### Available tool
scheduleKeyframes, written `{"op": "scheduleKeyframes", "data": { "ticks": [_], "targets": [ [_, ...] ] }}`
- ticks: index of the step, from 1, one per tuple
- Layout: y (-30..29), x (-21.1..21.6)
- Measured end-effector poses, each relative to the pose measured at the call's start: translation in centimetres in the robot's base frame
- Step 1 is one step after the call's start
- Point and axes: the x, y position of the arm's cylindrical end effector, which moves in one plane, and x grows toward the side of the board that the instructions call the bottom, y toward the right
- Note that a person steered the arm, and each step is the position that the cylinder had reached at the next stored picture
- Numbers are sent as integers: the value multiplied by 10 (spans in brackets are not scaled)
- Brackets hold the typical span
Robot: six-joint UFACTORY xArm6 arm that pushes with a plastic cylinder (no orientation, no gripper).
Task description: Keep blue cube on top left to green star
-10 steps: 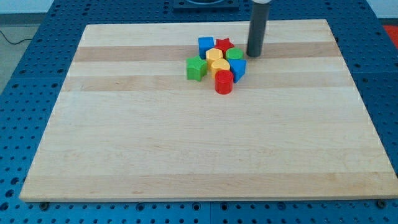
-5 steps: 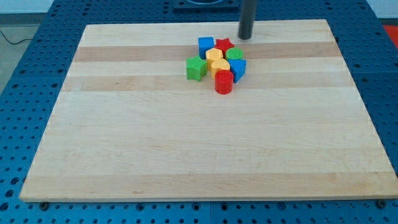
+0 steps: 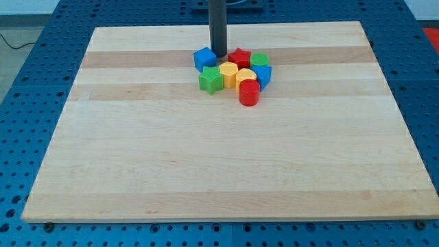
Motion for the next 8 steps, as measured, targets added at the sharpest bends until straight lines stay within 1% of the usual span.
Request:
{"op": "scheduleKeyframes", "data": {
  "ticks": [2,3,4,5,6,7,8],
  "targets": [
    [-61,4],
    [-88,19],
    [-101,39],
    [-101,34],
    [-97,4],
    [-89,-4],
    [-85,11]
  ]
}}
